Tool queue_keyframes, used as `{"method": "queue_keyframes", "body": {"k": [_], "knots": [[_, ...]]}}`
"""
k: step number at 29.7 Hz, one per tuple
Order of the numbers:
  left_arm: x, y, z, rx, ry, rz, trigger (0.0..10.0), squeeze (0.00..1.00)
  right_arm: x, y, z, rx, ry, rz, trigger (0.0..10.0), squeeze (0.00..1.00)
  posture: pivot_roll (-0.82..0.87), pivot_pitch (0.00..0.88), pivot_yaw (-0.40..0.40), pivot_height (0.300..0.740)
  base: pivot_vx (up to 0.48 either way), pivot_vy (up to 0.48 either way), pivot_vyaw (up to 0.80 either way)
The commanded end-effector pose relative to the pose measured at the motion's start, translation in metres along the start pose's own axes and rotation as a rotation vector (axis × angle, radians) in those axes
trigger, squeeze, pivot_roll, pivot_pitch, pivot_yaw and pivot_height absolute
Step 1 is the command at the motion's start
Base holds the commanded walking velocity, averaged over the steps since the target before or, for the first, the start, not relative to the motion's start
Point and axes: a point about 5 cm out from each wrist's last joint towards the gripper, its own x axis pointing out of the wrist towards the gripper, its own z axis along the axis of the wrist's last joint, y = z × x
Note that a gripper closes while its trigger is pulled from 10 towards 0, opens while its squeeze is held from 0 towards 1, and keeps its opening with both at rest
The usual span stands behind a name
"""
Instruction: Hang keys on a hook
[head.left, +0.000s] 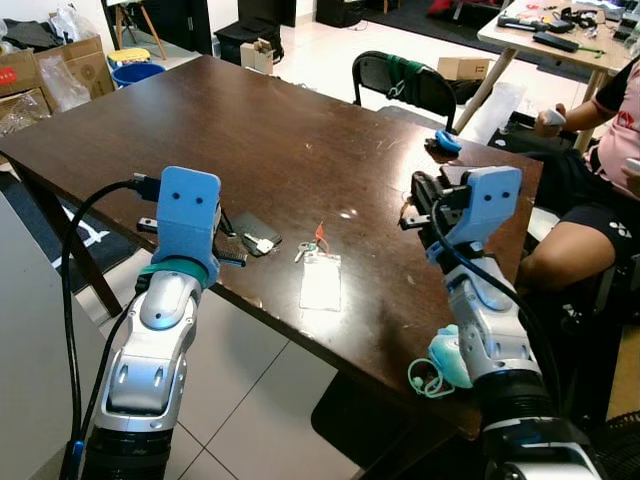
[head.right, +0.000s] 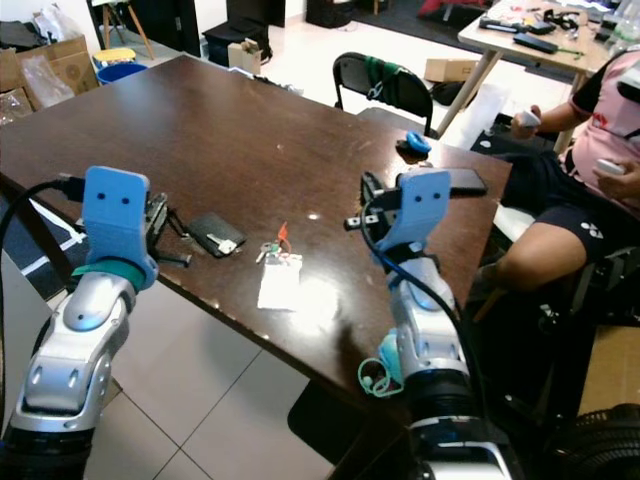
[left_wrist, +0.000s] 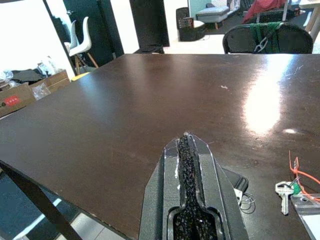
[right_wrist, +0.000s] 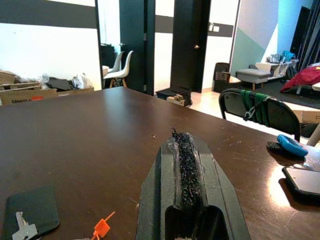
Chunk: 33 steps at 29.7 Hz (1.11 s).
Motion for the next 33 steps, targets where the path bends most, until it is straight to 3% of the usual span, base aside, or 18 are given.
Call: {"method": "queue_keyframes", "body": {"k": [1,28,33], "knots": [[-0.0009,-0.0014,-0.0048,-0.005,0.014,-0.010,10.0,0.00,-0.0012,0.0030,-0.0028,0.000,0.008,0.005,10.0,0.00,0.09,0.077,0.050,0.740,-0.379,0.000,0.00],[-0.0013,-0.0011,-0.0063,0.000,0.015,-0.006,10.0,0.00,0.0008,0.0046,-0.0015,-0.003,-0.003,0.003,10.0,0.00,0.09,0.069,0.050,0.740,-0.475,0.000,0.00],[-0.0013,-0.0018,-0.0069,0.003,0.018,-0.014,10.0,0.00,0.0014,0.0061,-0.0001,-0.015,-0.008,0.028,10.0,0.00,0.09,0.069,0.050,0.740,-0.141,0.000,0.00]]}}
